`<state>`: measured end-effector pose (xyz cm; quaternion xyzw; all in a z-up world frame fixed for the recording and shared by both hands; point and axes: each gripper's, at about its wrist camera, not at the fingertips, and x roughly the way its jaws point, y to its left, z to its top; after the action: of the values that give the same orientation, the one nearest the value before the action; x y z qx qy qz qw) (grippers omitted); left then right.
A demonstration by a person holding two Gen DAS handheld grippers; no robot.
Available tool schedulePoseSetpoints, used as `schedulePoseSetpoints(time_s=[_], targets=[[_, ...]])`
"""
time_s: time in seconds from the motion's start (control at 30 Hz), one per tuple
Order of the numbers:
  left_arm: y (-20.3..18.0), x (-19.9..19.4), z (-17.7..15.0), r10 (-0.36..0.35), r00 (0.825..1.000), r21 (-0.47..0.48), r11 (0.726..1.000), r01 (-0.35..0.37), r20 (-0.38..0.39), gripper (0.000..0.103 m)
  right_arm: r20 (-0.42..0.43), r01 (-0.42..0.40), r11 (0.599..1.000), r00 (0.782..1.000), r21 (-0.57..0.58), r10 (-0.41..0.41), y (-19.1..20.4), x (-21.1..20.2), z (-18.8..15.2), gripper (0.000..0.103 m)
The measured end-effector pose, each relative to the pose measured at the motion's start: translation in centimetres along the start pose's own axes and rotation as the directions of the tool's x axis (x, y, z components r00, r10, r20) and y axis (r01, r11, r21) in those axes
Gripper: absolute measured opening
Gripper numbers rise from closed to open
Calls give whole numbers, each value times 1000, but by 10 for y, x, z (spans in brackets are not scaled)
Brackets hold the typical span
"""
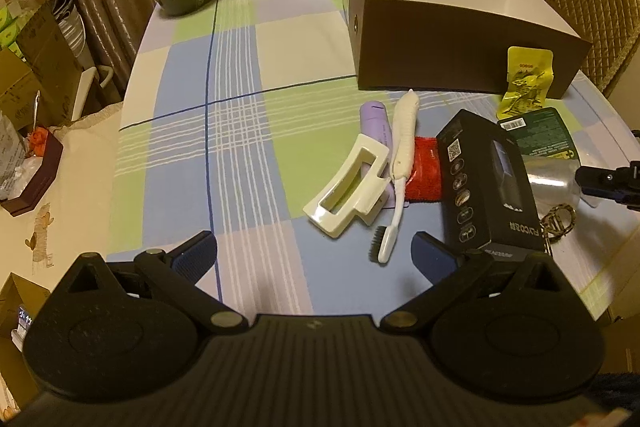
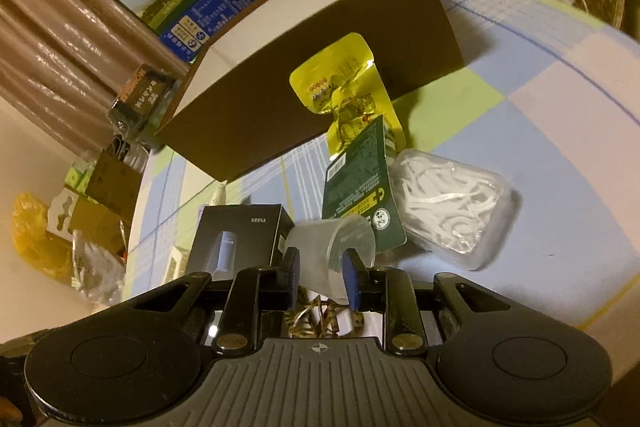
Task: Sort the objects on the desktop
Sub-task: 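Grasp the clear plastic cup with the right gripper while the left gripper approaches the white hair clip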
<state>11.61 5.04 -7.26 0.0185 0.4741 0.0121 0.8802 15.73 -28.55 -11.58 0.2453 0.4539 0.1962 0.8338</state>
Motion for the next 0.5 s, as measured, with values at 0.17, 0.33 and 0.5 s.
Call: schedulePoseSetpoints(time_s=[0.17, 0.33, 0.5], targets=[[0, 9, 2, -2, 1000, 5, 1000, 2, -8, 102, -13, -23, 998, 1000, 54, 24, -10, 12, 4, 17], [0, 19, 3, -5, 1000, 17, 1000, 6, -18, 101, -9, -61, 996, 998, 70, 62, -14, 16, 7, 3], [1, 30, 5, -19, 999, 26, 999, 20, -33, 98, 19, -95, 993, 995, 63, 94, -11, 8, 11, 0]])
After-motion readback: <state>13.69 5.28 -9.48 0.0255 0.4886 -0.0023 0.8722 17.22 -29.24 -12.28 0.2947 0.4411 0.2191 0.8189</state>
